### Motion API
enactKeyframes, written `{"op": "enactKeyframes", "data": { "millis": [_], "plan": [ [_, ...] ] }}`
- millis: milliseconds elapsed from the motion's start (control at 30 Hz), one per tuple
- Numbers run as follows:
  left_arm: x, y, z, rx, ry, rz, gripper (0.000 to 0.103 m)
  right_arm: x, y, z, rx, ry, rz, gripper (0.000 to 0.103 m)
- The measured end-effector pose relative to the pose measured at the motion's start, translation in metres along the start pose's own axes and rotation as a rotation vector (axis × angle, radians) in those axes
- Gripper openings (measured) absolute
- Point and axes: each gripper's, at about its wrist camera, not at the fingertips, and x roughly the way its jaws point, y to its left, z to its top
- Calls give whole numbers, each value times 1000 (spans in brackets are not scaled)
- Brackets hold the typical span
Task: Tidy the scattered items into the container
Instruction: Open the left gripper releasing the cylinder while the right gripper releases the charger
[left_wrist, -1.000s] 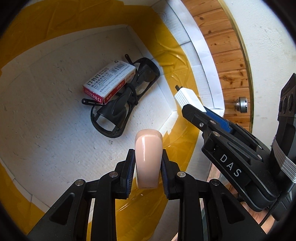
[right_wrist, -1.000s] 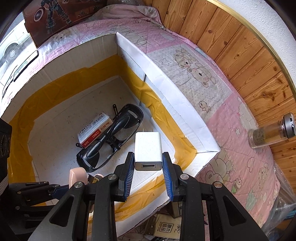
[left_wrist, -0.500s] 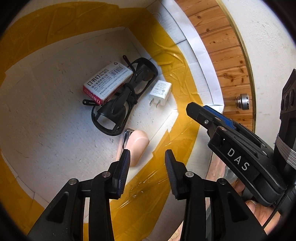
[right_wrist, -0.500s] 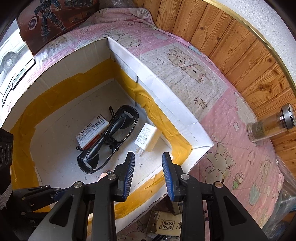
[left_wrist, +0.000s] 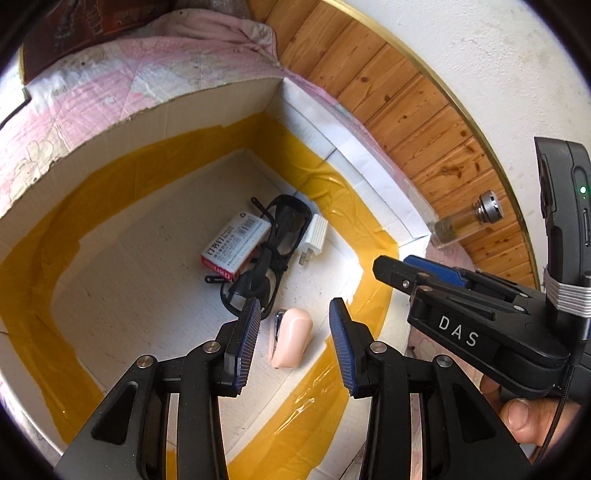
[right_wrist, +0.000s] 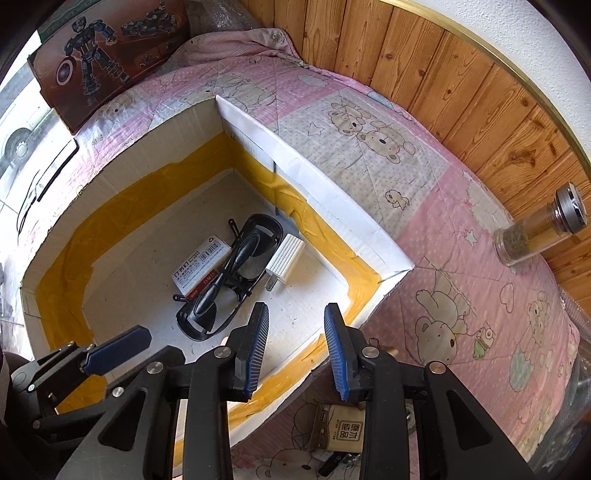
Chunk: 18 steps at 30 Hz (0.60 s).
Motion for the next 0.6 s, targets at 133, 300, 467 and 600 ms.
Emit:
{"op": "enactKeyframes", "data": {
  "millis": [133, 300, 467, 600],
  "plan": [
    [-8, 0, 0, 14, -25, 7, 41, -6, -3, -4, 29, -8, 25, 34],
    [-13, -4, -2, 28, -39, 10, 41, -14, -5, -7, 62, -16, 71, 34],
    [-19, -6, -4, 43, -60, 12, 41, -24, -6, -12, 93, -29, 115, 34],
    [-25, -2, -4, 31, -76, 24, 41, -32, -9, -17, 130, -47, 156, 34]
  ]
}}
